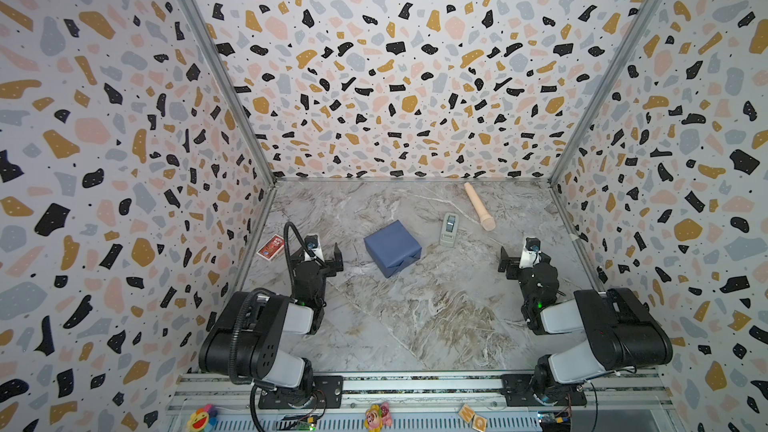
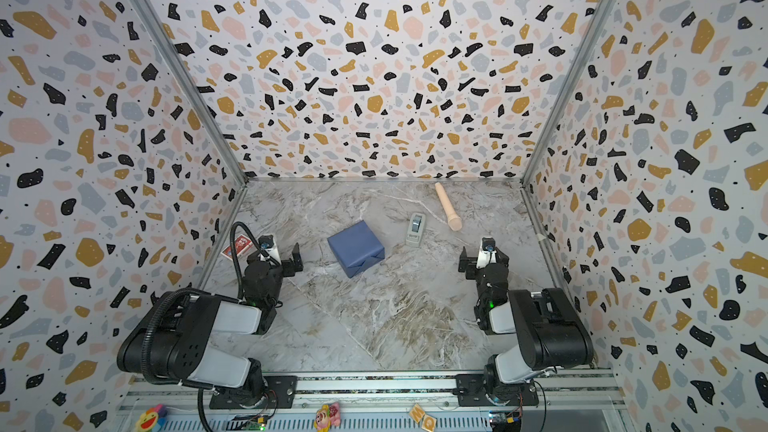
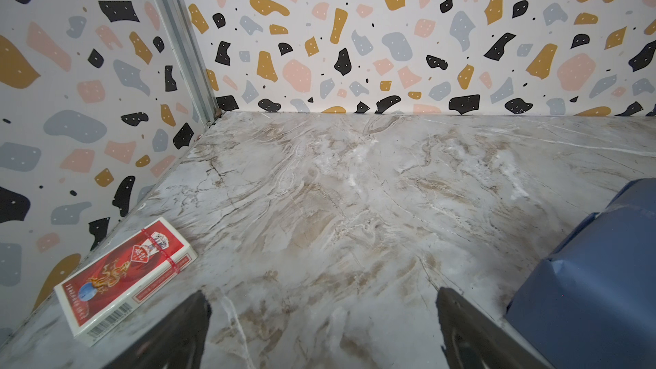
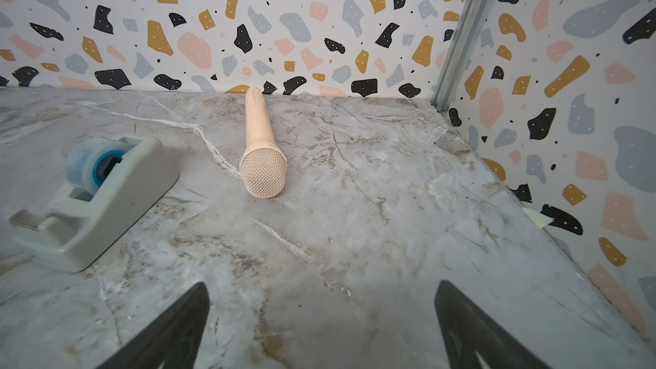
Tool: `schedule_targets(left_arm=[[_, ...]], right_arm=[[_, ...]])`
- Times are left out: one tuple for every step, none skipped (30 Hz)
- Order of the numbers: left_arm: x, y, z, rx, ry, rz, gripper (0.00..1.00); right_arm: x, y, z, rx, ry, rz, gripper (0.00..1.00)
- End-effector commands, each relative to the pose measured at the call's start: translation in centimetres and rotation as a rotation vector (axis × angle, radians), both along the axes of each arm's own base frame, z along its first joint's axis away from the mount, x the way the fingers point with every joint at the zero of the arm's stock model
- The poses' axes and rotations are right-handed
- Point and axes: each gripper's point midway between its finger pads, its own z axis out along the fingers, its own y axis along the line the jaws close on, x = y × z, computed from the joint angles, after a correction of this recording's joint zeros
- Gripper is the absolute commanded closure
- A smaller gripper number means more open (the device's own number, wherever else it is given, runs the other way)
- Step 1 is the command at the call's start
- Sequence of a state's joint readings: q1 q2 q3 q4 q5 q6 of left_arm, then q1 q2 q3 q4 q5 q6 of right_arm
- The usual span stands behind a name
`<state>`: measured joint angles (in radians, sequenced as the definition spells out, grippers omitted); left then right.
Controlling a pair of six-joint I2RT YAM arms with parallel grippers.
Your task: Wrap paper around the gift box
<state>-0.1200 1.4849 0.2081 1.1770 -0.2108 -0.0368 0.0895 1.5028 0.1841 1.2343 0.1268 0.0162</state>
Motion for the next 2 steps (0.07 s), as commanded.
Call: schedule_targets(left_arm=[[0.30, -0.02, 1.90, 0.007, -0.070, 0.004, 0.01], [0.28, -0.01, 1.87, 0.006, -0.069, 0.004, 0.01]], right_arm=[[0.63, 0.04, 1.55, -0.009, -0.048, -0.004, 0.01], [0.54, 0.06, 1.61, -0.009, -0.049, -0.002, 0.01]])
